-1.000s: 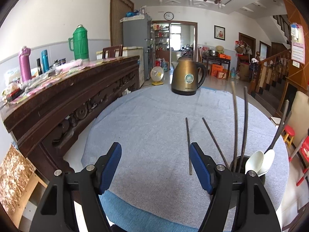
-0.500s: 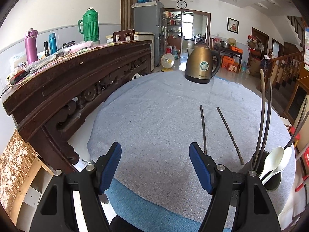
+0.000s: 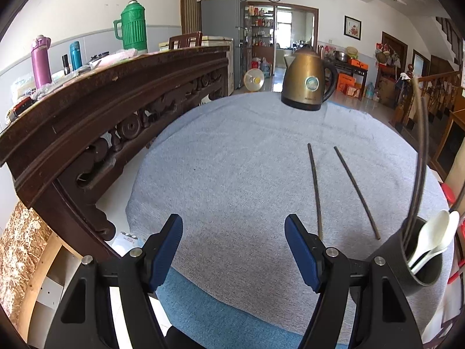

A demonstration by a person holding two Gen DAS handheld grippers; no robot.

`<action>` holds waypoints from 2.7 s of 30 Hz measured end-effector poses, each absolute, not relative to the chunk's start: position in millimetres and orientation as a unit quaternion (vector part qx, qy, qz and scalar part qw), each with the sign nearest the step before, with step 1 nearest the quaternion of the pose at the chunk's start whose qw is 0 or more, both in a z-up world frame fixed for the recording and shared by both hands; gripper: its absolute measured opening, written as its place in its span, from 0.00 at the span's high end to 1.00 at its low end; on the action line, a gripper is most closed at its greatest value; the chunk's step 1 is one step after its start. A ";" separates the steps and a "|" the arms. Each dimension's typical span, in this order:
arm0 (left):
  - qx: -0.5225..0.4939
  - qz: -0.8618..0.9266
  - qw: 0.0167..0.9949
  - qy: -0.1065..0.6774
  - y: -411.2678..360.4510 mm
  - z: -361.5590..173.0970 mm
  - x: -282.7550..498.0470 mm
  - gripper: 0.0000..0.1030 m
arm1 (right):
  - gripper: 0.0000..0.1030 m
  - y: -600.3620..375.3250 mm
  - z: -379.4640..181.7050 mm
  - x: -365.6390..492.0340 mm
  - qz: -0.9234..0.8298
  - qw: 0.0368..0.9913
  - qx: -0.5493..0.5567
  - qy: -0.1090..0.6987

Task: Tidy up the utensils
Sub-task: 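Raise both open tools and move them toward the last chopsticks on the cloth, then close the right tool on one chopstick while the left tool grasps the other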

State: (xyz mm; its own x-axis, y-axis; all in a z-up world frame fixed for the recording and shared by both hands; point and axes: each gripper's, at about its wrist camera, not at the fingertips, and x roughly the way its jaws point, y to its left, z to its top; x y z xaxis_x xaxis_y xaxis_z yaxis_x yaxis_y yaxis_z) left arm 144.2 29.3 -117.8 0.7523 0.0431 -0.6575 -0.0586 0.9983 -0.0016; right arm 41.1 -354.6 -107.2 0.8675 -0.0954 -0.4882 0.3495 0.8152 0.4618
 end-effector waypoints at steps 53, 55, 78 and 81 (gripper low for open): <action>0.065 -0.106 0.847 0.517 -20.3 -145.4 383.5 0.29 | 0.94 -247.4 -177.9 420.9 0.081 0.845 0.004 0.529; 0.070 -0.113 0.840 0.526 -34.1 -149.8 393.2 0.29 | 0.94 -260.4 -178.7 406.2 0.079 0.848 0.013 0.524; 0.075 -0.158 0.815 0.552 -107.7 -179.9 446.5 0.94 | 0.94 -384.1 -139.2 262.2 0.071 0.876 0.209 0.428; 0.056 -0.154 0.830 0.533 -91.0 -171.8 434.7 0.94 | 0.94 -381.0 -132.7 255.0 0.070 0.882 0.209 0.416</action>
State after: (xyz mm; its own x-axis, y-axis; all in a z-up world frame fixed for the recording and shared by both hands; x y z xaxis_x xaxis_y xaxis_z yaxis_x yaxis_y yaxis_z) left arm 434.7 -91.0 -171.8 0.3836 -0.1955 -0.9026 0.3144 0.9466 -0.0714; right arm 255.0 -381.0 -132.7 0.6439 0.2984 -0.7045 0.0497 0.9026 0.4277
